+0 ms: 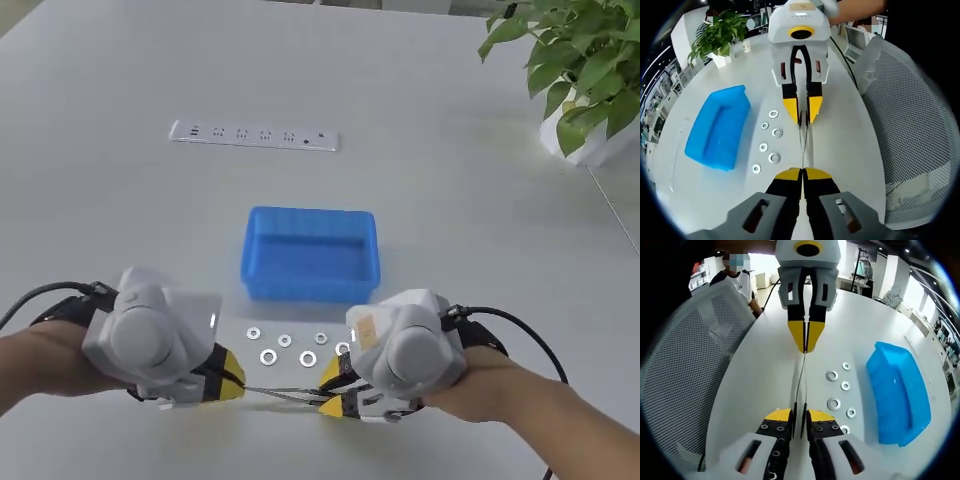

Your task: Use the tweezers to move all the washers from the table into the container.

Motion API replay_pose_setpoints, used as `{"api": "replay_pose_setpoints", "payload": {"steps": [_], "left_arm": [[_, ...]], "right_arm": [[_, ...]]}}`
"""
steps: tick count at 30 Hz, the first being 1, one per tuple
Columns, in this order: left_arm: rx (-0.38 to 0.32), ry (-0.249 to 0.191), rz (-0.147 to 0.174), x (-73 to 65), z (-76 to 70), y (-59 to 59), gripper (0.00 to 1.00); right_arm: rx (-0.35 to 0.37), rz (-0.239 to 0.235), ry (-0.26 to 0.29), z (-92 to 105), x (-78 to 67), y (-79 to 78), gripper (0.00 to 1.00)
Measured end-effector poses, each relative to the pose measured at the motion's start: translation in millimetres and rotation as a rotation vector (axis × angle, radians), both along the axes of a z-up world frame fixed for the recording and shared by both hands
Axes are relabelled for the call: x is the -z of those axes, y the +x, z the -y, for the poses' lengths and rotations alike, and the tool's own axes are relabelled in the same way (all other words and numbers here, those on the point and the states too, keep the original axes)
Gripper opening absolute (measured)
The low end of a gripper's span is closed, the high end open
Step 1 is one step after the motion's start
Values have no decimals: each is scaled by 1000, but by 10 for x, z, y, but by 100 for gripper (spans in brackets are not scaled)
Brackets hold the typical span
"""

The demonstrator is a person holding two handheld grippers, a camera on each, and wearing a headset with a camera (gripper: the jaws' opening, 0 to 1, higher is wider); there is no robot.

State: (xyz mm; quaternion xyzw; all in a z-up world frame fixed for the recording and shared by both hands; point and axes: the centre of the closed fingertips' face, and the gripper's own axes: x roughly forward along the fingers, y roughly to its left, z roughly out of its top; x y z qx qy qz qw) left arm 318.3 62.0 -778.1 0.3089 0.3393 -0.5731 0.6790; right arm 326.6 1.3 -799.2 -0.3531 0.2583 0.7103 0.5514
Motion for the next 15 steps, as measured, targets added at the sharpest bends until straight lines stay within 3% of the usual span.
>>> {"api": "replay_pose_setpoints", "payload": {"steps": [15], "left_arm": [[3,-22,18,-276,109,4,4]], "right_arm": [[9,-9,23,-101,-73,-23,14]]}}
